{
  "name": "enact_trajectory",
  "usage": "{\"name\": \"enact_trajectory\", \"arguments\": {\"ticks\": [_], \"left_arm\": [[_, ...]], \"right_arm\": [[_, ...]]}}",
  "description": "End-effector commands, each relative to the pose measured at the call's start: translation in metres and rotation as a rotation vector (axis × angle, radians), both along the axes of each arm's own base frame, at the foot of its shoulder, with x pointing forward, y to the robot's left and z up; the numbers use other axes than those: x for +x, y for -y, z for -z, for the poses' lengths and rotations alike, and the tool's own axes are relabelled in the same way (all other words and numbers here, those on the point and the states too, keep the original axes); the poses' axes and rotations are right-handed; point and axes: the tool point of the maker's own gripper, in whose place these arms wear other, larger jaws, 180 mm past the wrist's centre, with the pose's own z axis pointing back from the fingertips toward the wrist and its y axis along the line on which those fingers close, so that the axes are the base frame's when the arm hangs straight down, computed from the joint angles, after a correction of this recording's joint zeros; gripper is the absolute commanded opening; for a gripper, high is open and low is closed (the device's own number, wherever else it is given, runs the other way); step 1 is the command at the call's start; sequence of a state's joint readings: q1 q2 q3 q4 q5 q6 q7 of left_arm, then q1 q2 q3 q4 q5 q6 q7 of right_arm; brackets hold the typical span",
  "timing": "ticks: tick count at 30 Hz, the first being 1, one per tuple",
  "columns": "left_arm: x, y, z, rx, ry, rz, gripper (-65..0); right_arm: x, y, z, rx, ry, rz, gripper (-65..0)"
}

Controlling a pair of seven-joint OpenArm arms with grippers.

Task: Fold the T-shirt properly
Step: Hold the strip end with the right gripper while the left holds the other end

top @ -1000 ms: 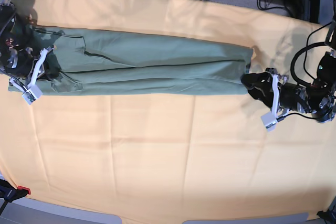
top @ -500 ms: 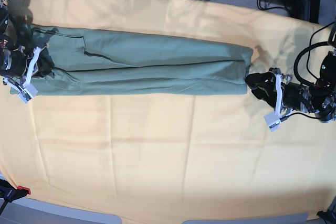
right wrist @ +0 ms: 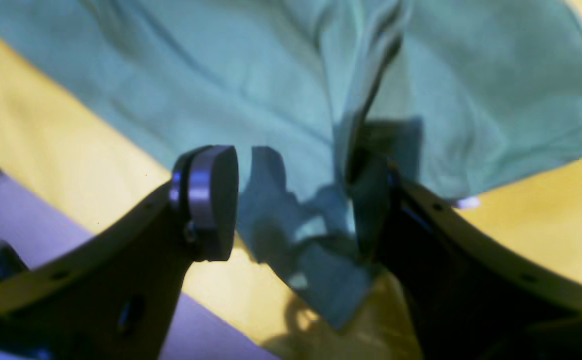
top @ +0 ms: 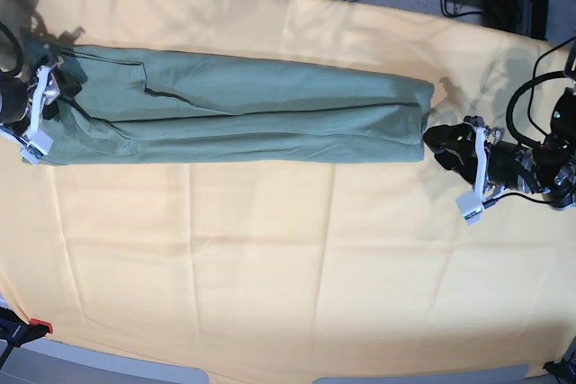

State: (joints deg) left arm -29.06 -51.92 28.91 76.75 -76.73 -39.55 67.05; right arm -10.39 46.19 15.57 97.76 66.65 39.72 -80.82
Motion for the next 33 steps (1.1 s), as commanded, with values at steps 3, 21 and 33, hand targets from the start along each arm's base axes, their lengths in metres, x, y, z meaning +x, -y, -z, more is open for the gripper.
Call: {"name": "enact_trajectory", "arguments": {"ticks": [3,21,33], "left_arm": [[0.009,-0.002,-0.016,-0.020,0.045,-0.005,-33.8],[0.008,-0.003,-0.015,-0.019,0.041,-0.007,-33.8],[0.008,-0.002,-0.015,-0.022,0.040,-0.007,-33.8]], "right_arm": [[0.019,0.003,-0.023,0.013,0.101,-0.004,-54.3],[0.080,0.039,-0.042,0.031,0.544,0.274,-65.0],[0.067,0.017,0.004,0.174,0.454,0.350,-65.0]]}}
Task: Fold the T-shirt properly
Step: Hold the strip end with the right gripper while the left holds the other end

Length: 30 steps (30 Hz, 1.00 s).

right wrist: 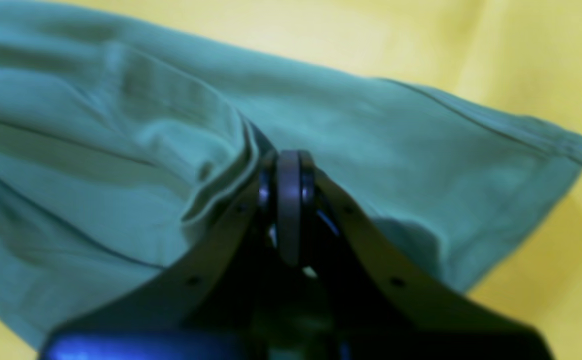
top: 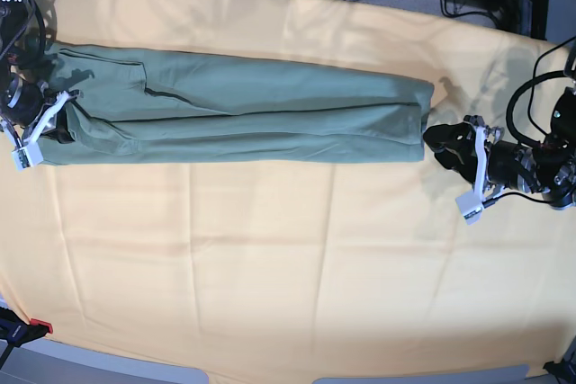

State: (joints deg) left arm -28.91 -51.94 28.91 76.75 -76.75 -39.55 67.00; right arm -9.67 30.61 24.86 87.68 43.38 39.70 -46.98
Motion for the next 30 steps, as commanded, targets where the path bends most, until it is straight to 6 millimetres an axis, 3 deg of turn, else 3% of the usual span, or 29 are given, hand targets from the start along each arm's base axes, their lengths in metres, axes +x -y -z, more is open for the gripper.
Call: {"name": "enact_trajectory", "arguments": {"ticks": [1,10,16,19,25,30], "left_arm": [[0.009,-0.002,-0.016,-0.021,0.043,-0.007,-33.8],[0.009,-0.002,-0.016,-0.021,0.042,-0.006,-33.8],[0.009,-0.002,-0.016,-0.022,0.043,-0.007,-33.8],[0.009,-0.002,-0.016,-0.021,0.042,-0.007,-33.8],[0.009,-0.002,-0.016,-0.023,0.042,-0.007,-33.8],[0.009,-0.002,-0.016,-0.024,0.042,-0.007,-33.8]], "right_arm": [[0.011,0.004,-0.021,0.010,0.065,-0.007,-65.0],[-0.013,-0.014,-0.013,0.145,-0.062,-0.052,-65.0],[-0.028,-0.011,-0.003,0.128,-0.129,-0.060,-65.0],[-0.030,-0.011,-0.007,0.099,-0.137,-0.079,-65.0],[-0.038,-0.027,-0.029,0.045,-0.157,-0.193,-65.0],[-0.007,-0.025,-0.059,-0.021,0.066,-0.168,-65.0]]}}
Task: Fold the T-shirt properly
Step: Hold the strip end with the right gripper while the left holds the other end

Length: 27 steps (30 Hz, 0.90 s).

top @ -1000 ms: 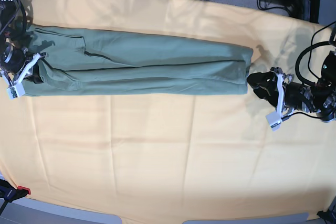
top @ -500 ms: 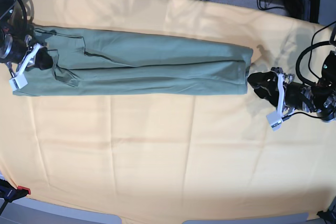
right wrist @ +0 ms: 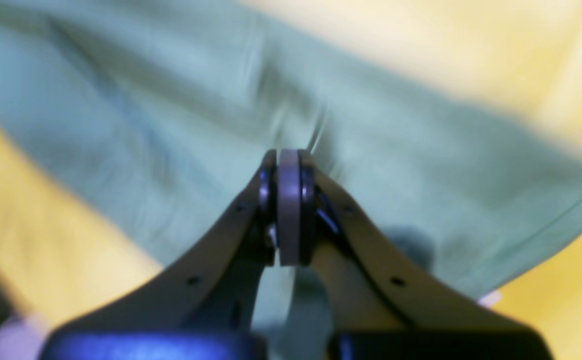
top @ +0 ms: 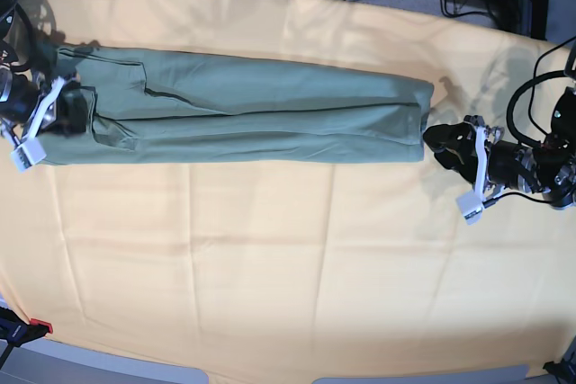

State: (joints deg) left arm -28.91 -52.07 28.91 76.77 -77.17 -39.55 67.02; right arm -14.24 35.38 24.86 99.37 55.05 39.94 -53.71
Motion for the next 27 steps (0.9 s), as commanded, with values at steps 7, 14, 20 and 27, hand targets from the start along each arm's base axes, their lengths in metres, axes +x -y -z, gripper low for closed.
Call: {"name": "enact_trajectory", "arguments": {"ticks": [7,14,20,27], "left_arm": [[0.009,-0.002,-0.015,-0.019,0.042,-0.005,-33.8],[0.008,-0.002,-0.015,-0.016,0.041,-0.004,-33.8],[0.008,-0.002,-0.015,-0.018,0.040,-0.004,-33.8],[0.008,-0.002,-0.015,-0.020,0.040,-0.005,-33.8]], "right_arm": [[0.019,0.014,-0.009,-0.128,0.149,0.045,-65.0],[0.017,0.016,0.011,-0.114,0.136,0.096,-65.0],[0.023,0.021,0.022,-0.084,0.144,0.168,-65.0],[0.026,-0.018,0.045,-0.030,0.062,0.042,-65.0]]}}
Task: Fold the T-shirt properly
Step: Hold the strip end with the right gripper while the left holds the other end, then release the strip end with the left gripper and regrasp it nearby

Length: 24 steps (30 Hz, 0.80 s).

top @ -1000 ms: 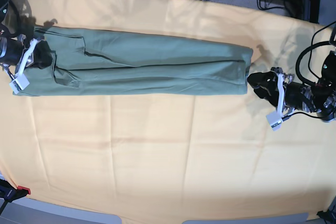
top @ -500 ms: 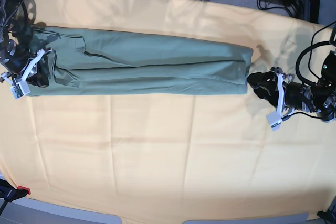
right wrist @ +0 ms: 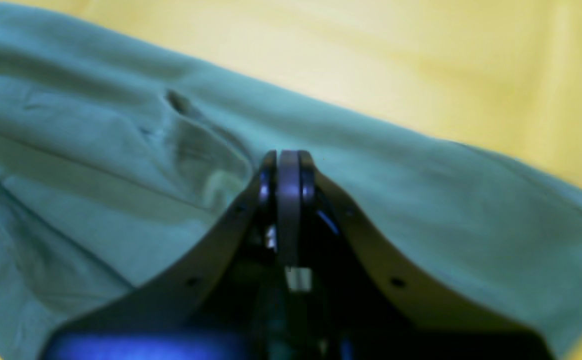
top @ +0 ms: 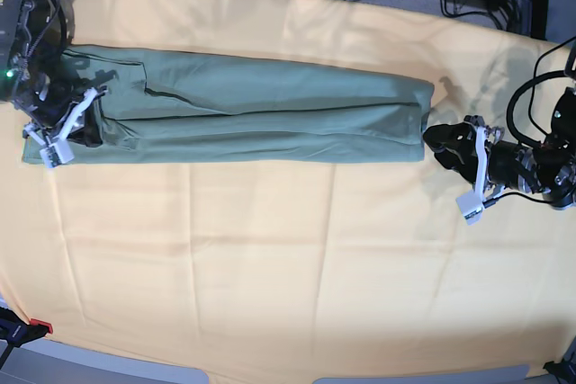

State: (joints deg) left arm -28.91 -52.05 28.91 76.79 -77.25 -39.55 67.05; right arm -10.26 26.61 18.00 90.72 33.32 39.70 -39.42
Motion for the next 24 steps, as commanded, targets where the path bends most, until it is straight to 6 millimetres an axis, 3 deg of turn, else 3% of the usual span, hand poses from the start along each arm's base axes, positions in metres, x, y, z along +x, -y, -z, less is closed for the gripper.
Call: {"name": "enact_trajectory", "arguments": {"ticks": [1,6,13,17,21,24], "left_arm": [[0.008,-0.002,-0.015,-0.019,0.041,-0.005,-33.8],[0.008,-0.002,-0.015,-0.018,0.041,-0.005,-33.8],[0.008,-0.002,-0.015,-0.019,0.041,-0.005,-33.8],[0.009,-0.002,-0.015,-0.020,0.041,-0.005,-33.8],[0.009,-0.004,-0.014,-0.005,0.044,-0.004,-33.8],[0.009,-0.007,-0.011,0.018,0.047,-0.002,-33.8]], "right_arm": [[0.007,-0.005,-0.013,0.018,0.034,-0.029,-65.0],[-0.007,-0.018,-0.003,-0.061,-0.075,-0.118,-65.0],[-0.031,-0.015,-0.029,-0.203,-0.115,-0.231,-65.0],[-0.050,-0.019,-0.028,-0.198,-0.212,-0.274,-65.0],[-0.045,-0.013,-0.033,-0.203,-0.185,-0.252,-65.0],[-0.028,-0.003,-0.055,-0.164,-0.071,-0.184,-65.0]]}}
